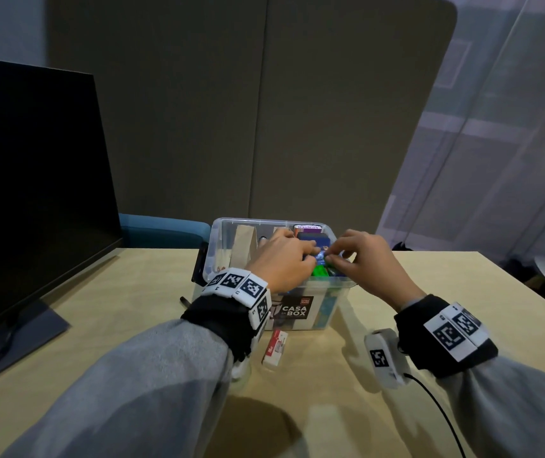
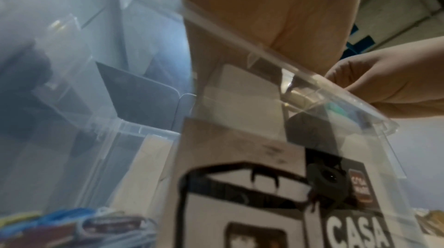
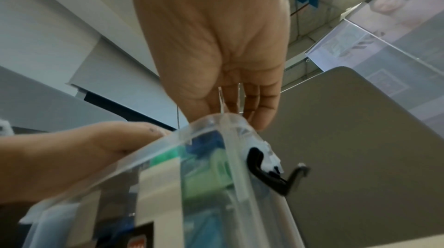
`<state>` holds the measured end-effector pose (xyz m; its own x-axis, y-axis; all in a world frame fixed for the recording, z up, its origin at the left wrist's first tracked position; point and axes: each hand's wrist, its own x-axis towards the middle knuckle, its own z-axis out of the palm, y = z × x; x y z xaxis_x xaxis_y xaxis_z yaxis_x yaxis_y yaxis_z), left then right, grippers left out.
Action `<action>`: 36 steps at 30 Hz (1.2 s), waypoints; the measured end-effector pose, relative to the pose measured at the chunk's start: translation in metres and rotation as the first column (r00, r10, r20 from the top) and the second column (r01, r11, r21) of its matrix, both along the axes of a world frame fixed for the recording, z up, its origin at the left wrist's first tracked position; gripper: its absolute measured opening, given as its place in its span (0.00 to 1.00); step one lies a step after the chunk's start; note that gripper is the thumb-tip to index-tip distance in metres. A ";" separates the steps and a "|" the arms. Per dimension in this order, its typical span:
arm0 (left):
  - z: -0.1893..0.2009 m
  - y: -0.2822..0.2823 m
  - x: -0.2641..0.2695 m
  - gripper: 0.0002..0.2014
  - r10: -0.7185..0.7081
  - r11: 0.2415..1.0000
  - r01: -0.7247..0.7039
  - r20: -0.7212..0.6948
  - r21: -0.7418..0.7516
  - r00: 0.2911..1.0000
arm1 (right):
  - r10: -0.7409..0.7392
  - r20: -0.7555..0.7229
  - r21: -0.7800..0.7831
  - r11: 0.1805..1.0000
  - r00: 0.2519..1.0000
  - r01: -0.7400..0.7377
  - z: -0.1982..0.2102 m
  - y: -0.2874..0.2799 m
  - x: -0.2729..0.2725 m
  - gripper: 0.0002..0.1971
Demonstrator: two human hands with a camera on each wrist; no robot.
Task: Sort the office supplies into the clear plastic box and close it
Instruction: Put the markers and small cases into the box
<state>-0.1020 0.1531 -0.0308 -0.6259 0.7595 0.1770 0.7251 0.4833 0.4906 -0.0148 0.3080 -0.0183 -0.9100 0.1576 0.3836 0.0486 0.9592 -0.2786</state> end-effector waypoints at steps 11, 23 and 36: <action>-0.011 0.000 -0.009 0.19 0.014 0.994 -0.017 0.031 0.110 0.999 | 0.020 -0.101 -0.055 0.998 0.995 -0.025 -0.003 -0.007 0.008 0.09; 0.019 -0.098 0.015 0.15 -0.036 0.829 0.032 -0.004 0.559 0.999 | 0.153 -0.314 -0.073 0.980 0.937 -0.184 0.001 -0.050 0.029 0.05; -0.037 -0.177 0.014 0.12 0.079 0.985 -0.080 -0.018 -0.155 0.997 | 0.336 0.450 0.117 0.897 0.827 -0.427 -0.046 -0.134 -0.001 0.15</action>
<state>-0.0882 -0.0238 -0.0677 -0.6839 0.7263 0.0685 0.6868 0.6094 0.3961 -0.0154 0.1741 -0.0642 -0.9600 -0.2751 -0.0517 -0.2681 0.9568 -0.1129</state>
